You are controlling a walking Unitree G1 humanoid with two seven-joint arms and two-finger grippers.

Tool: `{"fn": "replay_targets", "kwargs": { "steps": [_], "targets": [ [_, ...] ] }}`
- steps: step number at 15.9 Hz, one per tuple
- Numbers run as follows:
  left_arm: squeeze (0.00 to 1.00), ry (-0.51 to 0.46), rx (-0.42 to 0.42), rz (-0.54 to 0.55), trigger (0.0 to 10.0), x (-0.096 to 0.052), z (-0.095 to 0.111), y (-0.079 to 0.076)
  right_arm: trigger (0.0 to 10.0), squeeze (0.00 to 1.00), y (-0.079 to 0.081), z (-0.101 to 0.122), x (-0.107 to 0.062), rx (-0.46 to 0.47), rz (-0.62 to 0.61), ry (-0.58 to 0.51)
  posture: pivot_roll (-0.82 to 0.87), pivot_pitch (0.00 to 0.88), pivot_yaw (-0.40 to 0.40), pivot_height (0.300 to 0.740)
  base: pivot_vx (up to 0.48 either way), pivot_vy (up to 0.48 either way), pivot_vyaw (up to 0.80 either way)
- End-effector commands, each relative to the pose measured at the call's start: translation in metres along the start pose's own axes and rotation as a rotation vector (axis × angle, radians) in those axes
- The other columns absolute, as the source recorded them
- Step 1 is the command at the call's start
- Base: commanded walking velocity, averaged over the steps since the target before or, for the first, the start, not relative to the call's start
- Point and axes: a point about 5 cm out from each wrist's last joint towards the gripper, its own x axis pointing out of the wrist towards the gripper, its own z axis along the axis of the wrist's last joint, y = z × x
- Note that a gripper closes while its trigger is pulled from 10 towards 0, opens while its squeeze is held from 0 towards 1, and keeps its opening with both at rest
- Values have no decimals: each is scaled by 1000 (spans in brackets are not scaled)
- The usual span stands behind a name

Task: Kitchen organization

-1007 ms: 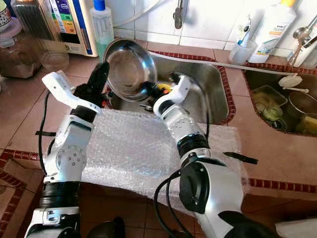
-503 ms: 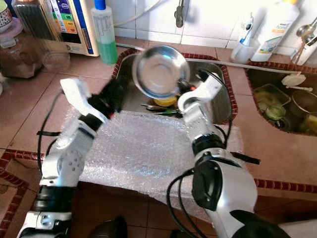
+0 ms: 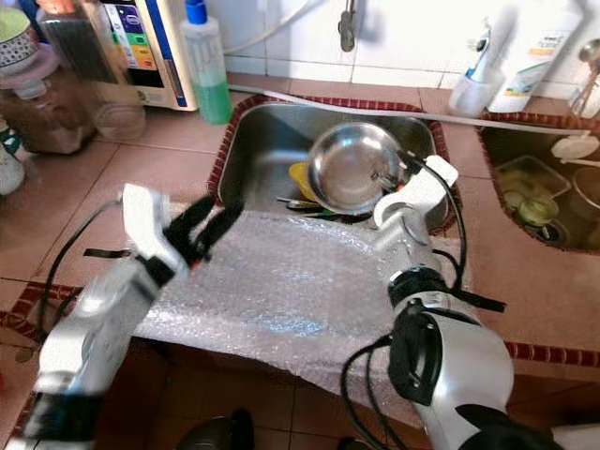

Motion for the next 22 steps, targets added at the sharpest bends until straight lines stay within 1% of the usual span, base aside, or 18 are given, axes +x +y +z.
{"fn": "replay_targets", "kwargs": {
  "steps": [1,2,3,4,5,6,8,10,11,13,17,19,21,22],
  "targets": [
    [1000,18,23,-10,10000,-7,-1,-3,7216,0,-12,-3,-1,-65,-36,17,188,122,38,740,0,0,0],
    [1000,42,22,4,10000,-15,-7,-3,10000,0,-17,-5,-2,-86,-38,33,196,128,30,740,0,0,0],
    [1000,69,25,17,10000,-21,-12,-1,10000,0,-19,-7,-2,-125,-41,51,203,128,26,740,0,0,0],
    [1000,101,41,2,10000,-26,-15,1,10000,902,-19,-7,-2,-142,-37,57,214,157,24,740,0,0,0],
    [1000,113,51,-17,10000,-28,-14,0,10000,902,-18,-7,-2,-161,-37,59,221,163,31,740,0,0,0],
    [1000,124,49,-17,10000,-29,-14,3,10000,1000,-16,-7,-1,-155,-32,58,227,161,29,740,0,0,0],
    [1000,139,63,-13,10000,-28,-10,10,10000,1000,-15,-3,0,-146,-32,48,227,179,22,740,0,0,0],
    [1000,154,79,-19,10000,-27,-6,16,10000,1000,-16,-3,-1,-144,-35,49,226,185,24,740,0,0,0],
    [1000,164,100,-28,10000,-27,-3,19,10000,1000,-16,-4,-1,-141,-38,50,226,188,28,740,0,0,0],
    [1000,179,112,-41,10000,-26,0,24,10000,1000,-17,-7,-2,-140,-39,58,228,191,32,740,0,0,0],
    [1000,174,134,-49,10000,-20,7,31,10000,1000,-18,-15,-4,-137,-24,76,223,193,36,740,0,0,0],
    [1000,169,138,-39,10000,-19,8,35,10000,1000,-15,-16,-4,-181,8,68,220,194,36,740,0,0,0],
    [1000,142,136,14,10000,-16,8,34,10000,1000,-9,-18,-5,-212,96,62,198,165,33,740,0,0,0],
    [1000,116,152,64,10000,-12,6,32,10000,1000,-7,-17,-6,-275,155,38,180,148,29,740,0,0,0]
  ]
}}
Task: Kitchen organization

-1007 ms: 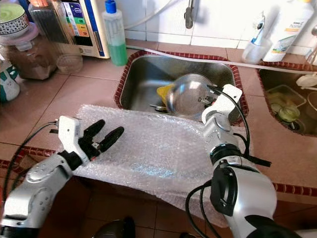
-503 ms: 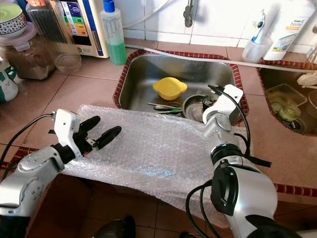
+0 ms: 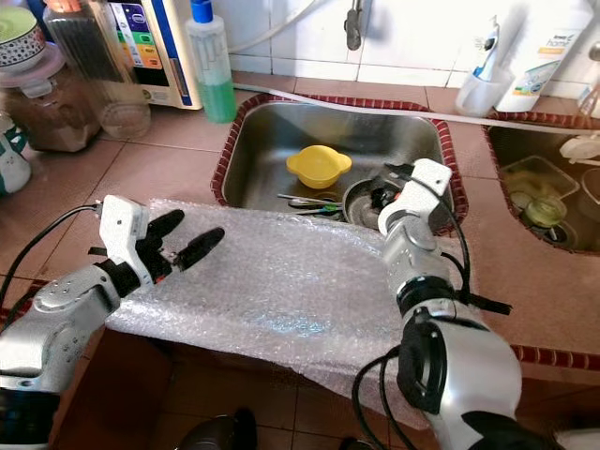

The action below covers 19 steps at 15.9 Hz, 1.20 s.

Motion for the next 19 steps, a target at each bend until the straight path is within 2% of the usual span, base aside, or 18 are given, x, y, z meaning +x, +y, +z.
{"fn": "replay_targets", "kwargs": {
  "steps": [1,4,7,8,10,11,15,16,18,19],
  "targets": [
    [1000,-5,21,40,10000,1,-1,2,10000,1000,-1,-10,-3,-36,25,27,180,148,29,740,0,0,0],
    [1000,-93,6,142,10000,12,2,-9,10000,1000,-1,-1,-7,-194,113,-86,131,97,45,740,0,0,0],
    [1000,-153,-23,233,10000,17,7,-9,10000,1000,-3,10,-13,-237,139,-196,91,69,62,740,0,0,0],
    [1000,-149,-23,284,10000,17,6,-10,10000,1000,-3,16,-19,-246,140,-261,76,56,66,740,0,0,0],
    [1000,-130,5,336,10000,17,6,-11,10000,1000,-4,21,-28,-265,134,-322,65,46,69,740,0,0,0],
    [0,-124,38,360,10000,18,6,-15,10000,1000,-3,25,-39,-299,142,-379,43,30,74,740,0,0,0],
    [0,-140,43,427,10000,19,8,-14,10000,1000,2,33,-58,-321,156,-440,13,11,76,740,0,0,0],
    [0,-162,-5,433,10000,19,9,-16,10000,1000,4,38,-62,-320,156,-454,8,7,75,740,0,0,0],
    [0,-168,-23,432,10000,19,9,-19,10000,1000,7,44,-69,-311,156,-461,1,2,69,740,0,0,0],
    [0,-171,-27,441,10000,18,7,-21,10000,1000,16,48,-79,-328,183,-474,-4,0,63,740,0,0,0]
  ]
}}
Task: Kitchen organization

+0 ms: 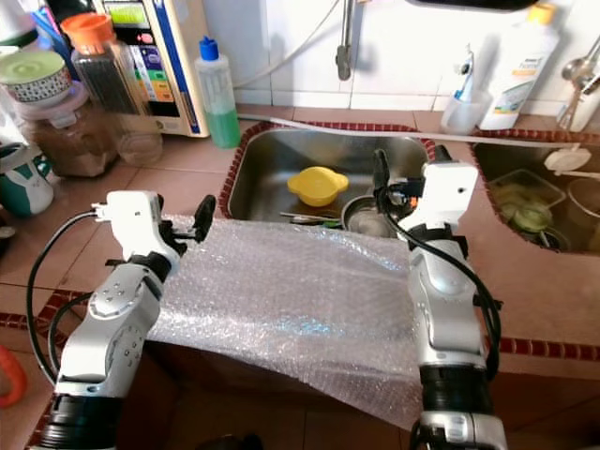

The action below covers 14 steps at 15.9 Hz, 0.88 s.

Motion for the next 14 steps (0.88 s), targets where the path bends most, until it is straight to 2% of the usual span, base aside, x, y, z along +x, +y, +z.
{"fn": "replay_targets", "kwargs": {
  "steps": [1,2,3,4,5,6,7,11,14],
  "targets": [
    [0,-26,-6,29,10000,-2,4,2,10000,1000,7,8,-2,5,13,-10,-8,0,51,740,0,0,0],
    [0,-30,-10,31,10000,-1,5,2,10000,1000,8,8,-2,6,16,-9,-9,0,49,740,0,0,0],
    [0,-37,-15,34,10000,-1,6,1,10000,925,11,9,-4,1,28,-4,-12,0,43,740,0,0,0],
    [0,-40,-19,37,10000,0,6,-1,10000,702,12,10,-4,0,32,-1,-13,0,40,740,0,0,0],
    [0,-41,-22,39,10000,0,7,-2,10000,702,13,11,-5,3,30,6,-13,0,40,740,0,0,0],
    [0,-52,-21,31,10000,-2,8,-5,10000,106,17,18,-7,0,44,5,-20,0,32,740,0,0,0],
    [0,-55,-11,28,10000,-3,7,-6,10000,0,19,21,-8,-6,49,4,-22,0,32,740,0,0,0],
    [0,-54,10,5,10000,-9,2,-7,10000,0,23,18,-17,8,34,32,-24,0,43,740,0,0,0],
    [0,-68,-2,-6,10000,-4,9,-10,10000,0,27,18,-20,13,27,42,-26,0,50,740,0,0,0]
  ]
}}
